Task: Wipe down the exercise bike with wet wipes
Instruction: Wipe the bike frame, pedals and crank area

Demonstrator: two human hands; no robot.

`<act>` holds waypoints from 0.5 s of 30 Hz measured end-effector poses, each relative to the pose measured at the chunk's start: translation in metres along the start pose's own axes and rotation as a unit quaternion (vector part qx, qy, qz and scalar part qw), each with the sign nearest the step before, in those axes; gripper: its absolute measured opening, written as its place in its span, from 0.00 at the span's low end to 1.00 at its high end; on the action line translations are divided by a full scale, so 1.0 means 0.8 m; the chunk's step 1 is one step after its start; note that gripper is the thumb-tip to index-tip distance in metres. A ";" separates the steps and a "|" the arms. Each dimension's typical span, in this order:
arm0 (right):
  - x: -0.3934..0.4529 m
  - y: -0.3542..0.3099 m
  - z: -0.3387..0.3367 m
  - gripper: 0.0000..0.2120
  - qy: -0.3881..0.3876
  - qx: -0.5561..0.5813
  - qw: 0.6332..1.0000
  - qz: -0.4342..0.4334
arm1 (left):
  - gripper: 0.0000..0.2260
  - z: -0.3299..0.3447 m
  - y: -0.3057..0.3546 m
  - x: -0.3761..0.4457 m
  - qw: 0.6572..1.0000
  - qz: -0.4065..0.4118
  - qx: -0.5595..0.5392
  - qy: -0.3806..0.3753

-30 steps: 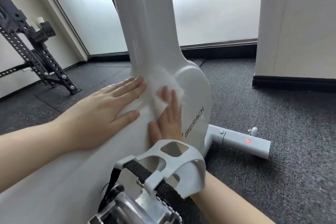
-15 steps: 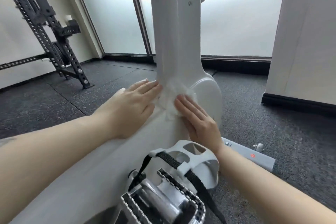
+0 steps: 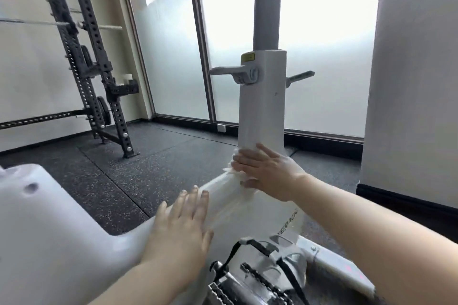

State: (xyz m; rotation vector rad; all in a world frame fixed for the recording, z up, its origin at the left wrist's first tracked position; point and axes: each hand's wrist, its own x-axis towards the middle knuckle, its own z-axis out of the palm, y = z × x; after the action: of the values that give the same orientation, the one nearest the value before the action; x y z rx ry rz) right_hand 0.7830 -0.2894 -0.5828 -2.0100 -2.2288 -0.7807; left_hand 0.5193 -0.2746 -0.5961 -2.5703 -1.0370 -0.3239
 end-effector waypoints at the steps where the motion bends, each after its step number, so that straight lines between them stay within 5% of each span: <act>1: -0.002 -0.008 0.000 0.30 -0.006 0.032 0.999 0.029 | 0.36 0.004 -0.011 -0.016 1.000 0.017 -0.026 -0.006; 5: -0.004 -0.090 -0.018 0.20 0.012 0.337 0.939 0.070 | 0.47 0.013 -0.040 -0.054 0.998 0.051 -0.030 0.001; 11: 0.014 -0.135 -0.056 0.19 0.035 0.246 0.967 0.052 | 0.36 -0.049 -0.058 -0.072 0.997 0.052 -0.003 -0.058; 15: 0.018 -0.168 -0.071 0.16 0.022 0.263 0.957 0.122 | 0.34 -0.031 -0.082 -0.083 0.995 0.056 0.000 -0.078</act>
State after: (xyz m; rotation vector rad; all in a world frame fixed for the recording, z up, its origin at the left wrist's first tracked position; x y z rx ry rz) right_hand 0.6375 -0.3026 -0.5730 -1.9109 -1.8492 -0.1745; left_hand 0.4246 -0.2820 -0.5801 -2.6750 -0.9396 -0.0954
